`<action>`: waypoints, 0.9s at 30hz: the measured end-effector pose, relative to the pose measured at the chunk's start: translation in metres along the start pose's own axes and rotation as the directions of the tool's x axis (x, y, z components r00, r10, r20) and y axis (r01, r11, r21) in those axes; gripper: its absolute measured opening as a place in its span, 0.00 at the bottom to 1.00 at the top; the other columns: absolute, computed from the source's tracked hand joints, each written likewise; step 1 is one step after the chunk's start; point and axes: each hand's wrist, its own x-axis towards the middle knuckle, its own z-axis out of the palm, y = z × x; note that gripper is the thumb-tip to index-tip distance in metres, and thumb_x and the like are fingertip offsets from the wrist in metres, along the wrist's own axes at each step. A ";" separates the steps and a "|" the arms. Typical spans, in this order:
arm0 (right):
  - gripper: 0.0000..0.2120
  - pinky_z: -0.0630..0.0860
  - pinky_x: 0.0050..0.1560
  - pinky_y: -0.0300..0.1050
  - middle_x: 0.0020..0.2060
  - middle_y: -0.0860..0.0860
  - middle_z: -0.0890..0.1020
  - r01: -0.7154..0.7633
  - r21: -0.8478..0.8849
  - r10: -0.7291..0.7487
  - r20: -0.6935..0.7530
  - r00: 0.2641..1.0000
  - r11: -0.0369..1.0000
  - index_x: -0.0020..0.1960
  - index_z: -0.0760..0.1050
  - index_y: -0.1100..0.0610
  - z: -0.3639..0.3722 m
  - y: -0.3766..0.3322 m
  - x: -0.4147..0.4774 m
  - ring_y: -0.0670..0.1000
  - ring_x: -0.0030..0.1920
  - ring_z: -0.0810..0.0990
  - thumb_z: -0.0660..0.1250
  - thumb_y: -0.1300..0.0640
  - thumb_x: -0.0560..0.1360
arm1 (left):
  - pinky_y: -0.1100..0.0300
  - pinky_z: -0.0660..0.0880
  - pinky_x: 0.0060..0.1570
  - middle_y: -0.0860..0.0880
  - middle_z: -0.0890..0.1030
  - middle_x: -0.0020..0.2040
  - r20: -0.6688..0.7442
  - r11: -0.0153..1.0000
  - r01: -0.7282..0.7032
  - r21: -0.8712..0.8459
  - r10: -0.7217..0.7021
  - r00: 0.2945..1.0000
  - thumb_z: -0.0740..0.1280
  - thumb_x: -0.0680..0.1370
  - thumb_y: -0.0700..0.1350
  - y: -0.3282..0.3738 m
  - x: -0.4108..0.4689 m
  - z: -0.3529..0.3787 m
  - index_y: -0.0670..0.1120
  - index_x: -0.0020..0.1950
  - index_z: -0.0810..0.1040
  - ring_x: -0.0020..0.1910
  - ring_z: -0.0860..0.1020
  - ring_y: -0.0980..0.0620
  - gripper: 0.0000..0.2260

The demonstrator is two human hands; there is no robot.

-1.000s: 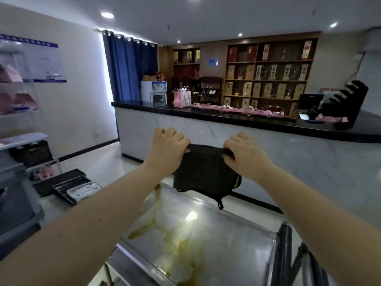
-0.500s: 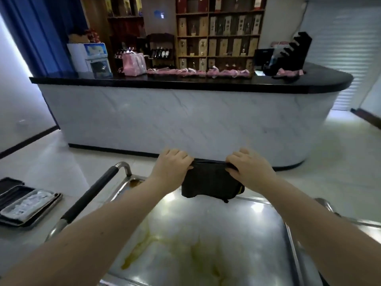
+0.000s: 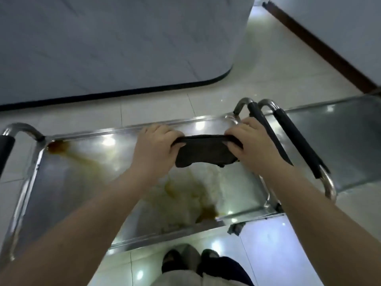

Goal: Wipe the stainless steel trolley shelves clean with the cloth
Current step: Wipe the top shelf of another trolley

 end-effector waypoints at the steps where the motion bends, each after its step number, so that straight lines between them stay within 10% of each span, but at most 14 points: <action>1: 0.07 0.73 0.54 0.50 0.44 0.51 0.81 -0.040 0.053 0.038 0.040 0.998 0.998 0.51 0.80 0.60 0.000 0.004 -0.013 0.55 0.50 0.75 0.70 0.61 0.74 | 0.50 0.73 0.47 0.49 0.83 0.44 0.042 0.994 0.040 -0.102 -0.036 0.998 0.72 0.75 0.42 0.007 -0.006 0.006 0.46 0.51 0.85 0.46 0.79 0.46 0.06; 8: 0.07 0.67 0.49 0.28 0.42 0.39 0.76 -0.253 0.295 0.221 0.135 0.966 0.921 0.53 0.78 0.51 -0.003 0.051 -0.076 0.39 0.47 0.72 0.65 0.56 0.76 | 0.73 0.73 0.36 0.64 0.82 0.41 0.439 0.627 0.497 -0.599 -0.261 0.859 0.72 0.73 0.54 0.060 -0.038 0.066 0.67 0.43 0.80 0.41 0.79 0.64 0.06; 14: 0.13 0.72 0.60 0.52 0.58 0.58 0.79 -0.437 -0.046 0.396 0.517 0.759 0.898 0.62 0.78 0.58 0.114 0.112 -0.069 0.60 0.61 0.74 0.64 0.60 0.78 | 0.54 0.75 0.55 0.50 0.82 0.53 0.628 0.818 0.544 -0.184 -0.328 0.706 0.68 0.79 0.46 0.052 -0.037 0.181 0.50 0.57 0.81 0.55 0.78 0.48 0.08; 18: 0.24 0.61 0.72 0.59 0.70 0.57 0.71 -0.398 0.002 0.353 0.460 0.815 0.917 0.72 0.70 0.55 0.170 0.107 -0.100 0.64 0.71 0.64 0.65 0.51 0.78 | 0.49 0.60 0.71 0.45 0.71 0.72 0.468 0.932 0.363 -0.025 -0.310 0.828 0.62 0.82 0.48 0.016 -0.053 0.210 0.50 0.71 0.73 0.72 0.65 0.42 0.18; 22: 0.33 0.29 0.71 0.64 0.77 0.43 0.37 -0.193 -0.189 0.268 0.568 0.778 0.963 0.77 0.38 0.35 0.209 0.080 -0.135 0.64 0.77 0.37 0.44 0.29 0.76 | 0.39 0.39 0.74 0.49 0.52 0.81 0.498 0.916 0.289 0.279 -0.395 0.772 0.50 0.83 0.58 -0.042 -0.066 0.219 0.57 0.80 0.53 0.79 0.45 0.41 0.25; 27: 0.33 0.38 0.73 0.68 0.80 0.46 0.46 -0.247 -0.264 0.349 0.480 0.805 0.933 0.78 0.44 0.35 0.205 0.134 -0.150 0.64 0.77 0.41 0.40 0.28 0.75 | 0.32 0.31 0.68 0.55 0.47 0.81 0.507 0.886 0.271 0.377 -0.442 0.740 0.40 0.80 0.67 -0.081 -0.079 0.224 0.65 0.78 0.44 0.79 0.41 0.43 0.26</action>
